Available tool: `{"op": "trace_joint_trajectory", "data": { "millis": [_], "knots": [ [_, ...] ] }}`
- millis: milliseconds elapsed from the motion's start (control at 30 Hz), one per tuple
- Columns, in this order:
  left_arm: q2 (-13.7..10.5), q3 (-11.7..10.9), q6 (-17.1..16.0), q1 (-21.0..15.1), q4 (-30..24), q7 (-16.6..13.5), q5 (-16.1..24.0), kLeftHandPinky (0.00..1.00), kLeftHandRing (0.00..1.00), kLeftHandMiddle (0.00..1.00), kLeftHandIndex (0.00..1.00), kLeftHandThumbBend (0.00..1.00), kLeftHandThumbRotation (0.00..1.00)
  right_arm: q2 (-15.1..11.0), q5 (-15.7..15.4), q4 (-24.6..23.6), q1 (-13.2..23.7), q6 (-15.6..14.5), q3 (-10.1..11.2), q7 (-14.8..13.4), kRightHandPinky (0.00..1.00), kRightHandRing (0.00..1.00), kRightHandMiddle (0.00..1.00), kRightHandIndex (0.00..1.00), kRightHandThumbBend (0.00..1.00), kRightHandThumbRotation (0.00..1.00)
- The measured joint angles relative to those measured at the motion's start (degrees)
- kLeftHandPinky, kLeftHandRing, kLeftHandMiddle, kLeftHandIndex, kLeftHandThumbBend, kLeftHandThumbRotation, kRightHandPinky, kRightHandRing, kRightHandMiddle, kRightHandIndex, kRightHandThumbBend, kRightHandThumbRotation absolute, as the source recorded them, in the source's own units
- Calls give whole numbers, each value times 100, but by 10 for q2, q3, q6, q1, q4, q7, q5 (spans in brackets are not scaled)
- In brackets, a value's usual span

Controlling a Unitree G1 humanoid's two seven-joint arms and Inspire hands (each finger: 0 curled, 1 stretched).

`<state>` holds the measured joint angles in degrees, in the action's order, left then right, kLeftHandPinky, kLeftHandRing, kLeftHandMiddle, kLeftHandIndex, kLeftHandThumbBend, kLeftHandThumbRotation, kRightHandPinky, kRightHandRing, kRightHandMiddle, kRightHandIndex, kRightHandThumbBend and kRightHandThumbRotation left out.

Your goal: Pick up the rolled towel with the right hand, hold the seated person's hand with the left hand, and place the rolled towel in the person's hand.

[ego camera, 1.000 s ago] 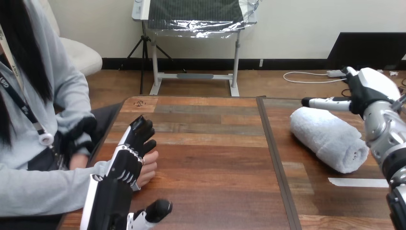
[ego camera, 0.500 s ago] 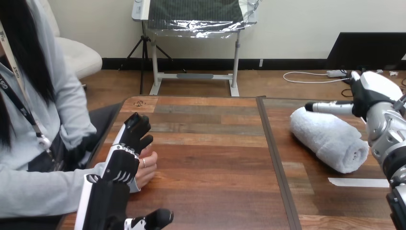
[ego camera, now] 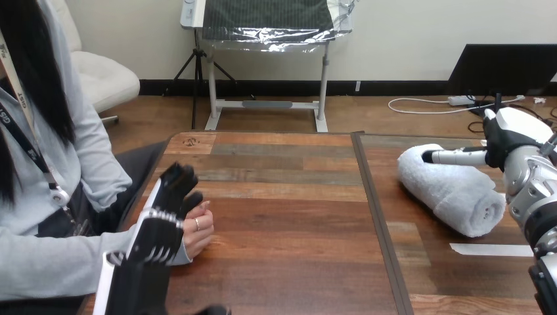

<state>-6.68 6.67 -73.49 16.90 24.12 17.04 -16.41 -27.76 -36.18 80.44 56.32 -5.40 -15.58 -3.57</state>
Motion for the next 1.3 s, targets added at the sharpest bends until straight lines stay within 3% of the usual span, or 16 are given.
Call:
{"op": "trace_joint_trajectory", "data": {
  "millis": [700, 1300],
  "knots": [
    [-14, -3, -2, 65, -52, 3, 5, 90, 94, 94, 93, 100, 57, 11, 2, 1, -13, -1, 0, 2, 100, 100, 100, 100, 100, 61],
    [-19, 12, -10, 96, -90, 3, 7, 86, 93, 94, 94, 100, 56, 24, 2, 1, -57, -1, -4, 2, 100, 100, 100, 99, 100, 62]
  ]
}}
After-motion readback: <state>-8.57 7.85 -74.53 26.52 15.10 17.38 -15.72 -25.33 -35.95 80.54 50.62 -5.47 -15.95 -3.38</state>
